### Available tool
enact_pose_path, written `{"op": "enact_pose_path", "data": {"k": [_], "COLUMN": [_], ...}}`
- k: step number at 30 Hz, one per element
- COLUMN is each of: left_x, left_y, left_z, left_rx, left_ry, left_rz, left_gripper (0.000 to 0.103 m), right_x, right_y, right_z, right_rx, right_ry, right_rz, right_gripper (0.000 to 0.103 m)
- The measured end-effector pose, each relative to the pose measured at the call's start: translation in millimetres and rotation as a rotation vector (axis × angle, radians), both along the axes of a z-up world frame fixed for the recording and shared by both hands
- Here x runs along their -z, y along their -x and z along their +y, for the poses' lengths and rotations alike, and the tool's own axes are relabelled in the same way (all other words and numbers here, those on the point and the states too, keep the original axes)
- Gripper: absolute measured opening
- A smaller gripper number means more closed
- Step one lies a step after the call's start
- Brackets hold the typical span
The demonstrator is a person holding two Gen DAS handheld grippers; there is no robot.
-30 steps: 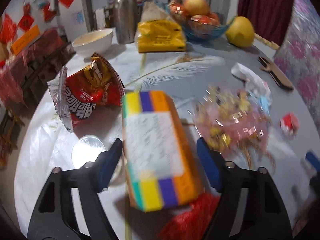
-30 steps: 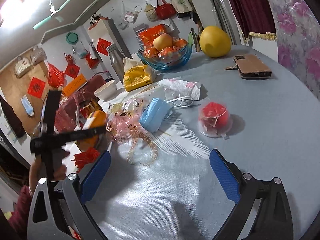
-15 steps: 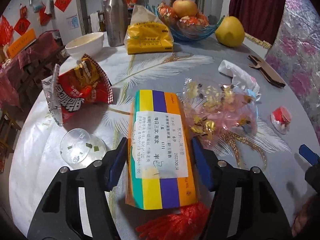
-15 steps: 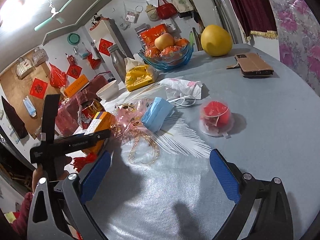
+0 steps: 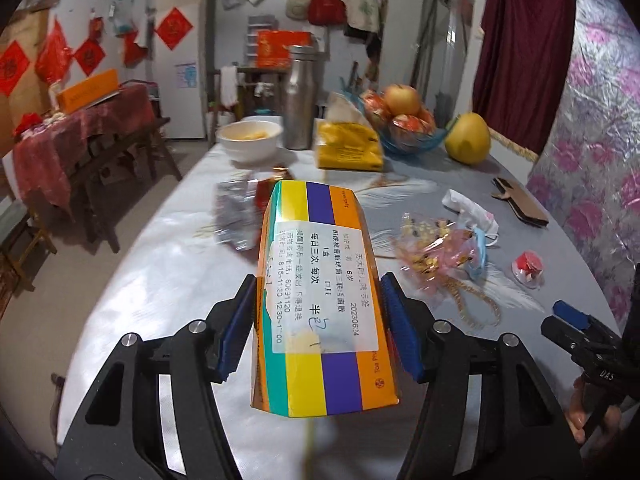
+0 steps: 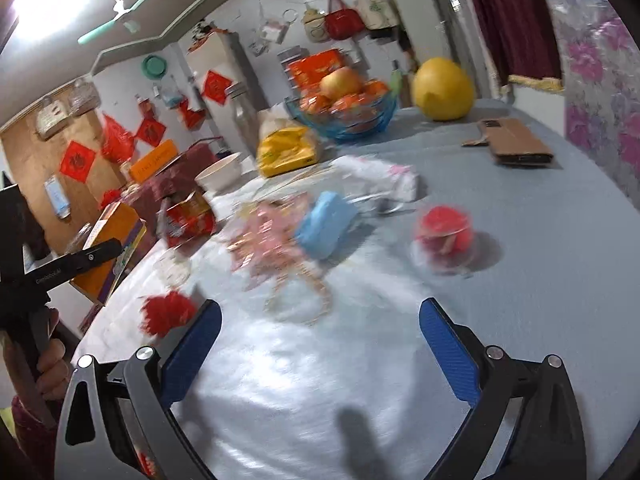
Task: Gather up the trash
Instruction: 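Grasp the yellow-purple striped carton with the left tool, then grasp the red tangled string with the right tool while the left tool carries the carton toward the basket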
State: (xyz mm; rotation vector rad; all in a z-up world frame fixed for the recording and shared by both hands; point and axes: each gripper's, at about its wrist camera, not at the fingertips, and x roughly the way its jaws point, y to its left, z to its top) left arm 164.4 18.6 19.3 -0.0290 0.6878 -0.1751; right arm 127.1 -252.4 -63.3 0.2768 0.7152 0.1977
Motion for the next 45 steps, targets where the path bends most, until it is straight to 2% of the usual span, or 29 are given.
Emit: {"op": "enact_pose_path", "data": {"k": [3, 5, 11, 17, 22, 25, 27, 30, 34, 38, 42, 45], "left_x": [-1, -1, 4, 6, 11, 15, 19, 26, 32, 35, 38, 42], "left_y": [16, 26, 61, 94, 118, 127, 134, 143, 159, 176, 193, 204], "left_z": [18, 31, 73, 119, 152, 168, 179, 191, 206, 219, 230, 232], "left_rx": [-0.031, -0.052, -0.112, -0.178, -0.231, -0.256, -0.273, -0.293, -0.316, -0.345, -0.356, -0.362], "left_ry": [0.003, 0.006, 0.02, 0.04, 0.052, 0.066, 0.073, 0.07, 0.068, 0.057, 0.052, 0.019], "left_rz": [-0.007, -0.012, -0.028, -0.039, -0.043, -0.037, -0.029, -0.015, 0.003, 0.016, 0.035, 0.051], "left_gripper": [0.061, 0.061, 0.061, 0.061, 0.061, 0.061, 0.061, 0.061, 0.061, 0.061, 0.061, 0.061], "right_x": [2, 0, -6, 3, 15, 23, 27, 26, 16, 0, -17, -27], "right_y": [-3, -2, -8, -27, -43, -47, -50, -45, -29, -8, 12, 27], "right_z": [19, 40, 103, 156, 174, 178, 181, 182, 179, 186, 197, 209], "right_rx": [-0.09, -0.139, -0.235, -0.271, -0.241, -0.221, -0.213, -0.2, -0.204, -0.219, -0.271, -0.313], "right_ry": [-0.061, -0.057, 0.036, 0.121, 0.171, 0.172, 0.178, 0.181, 0.131, 0.14, 0.124, 0.125], "right_rz": [0.035, 0.038, 0.02, 0.064, 0.112, 0.14, 0.157, 0.13, 0.094, 0.036, -0.004, -0.032], "right_gripper": [0.097, 0.097, 0.097, 0.097, 0.088, 0.077, 0.056, 0.045, 0.043, 0.043, 0.043, 0.043]}}
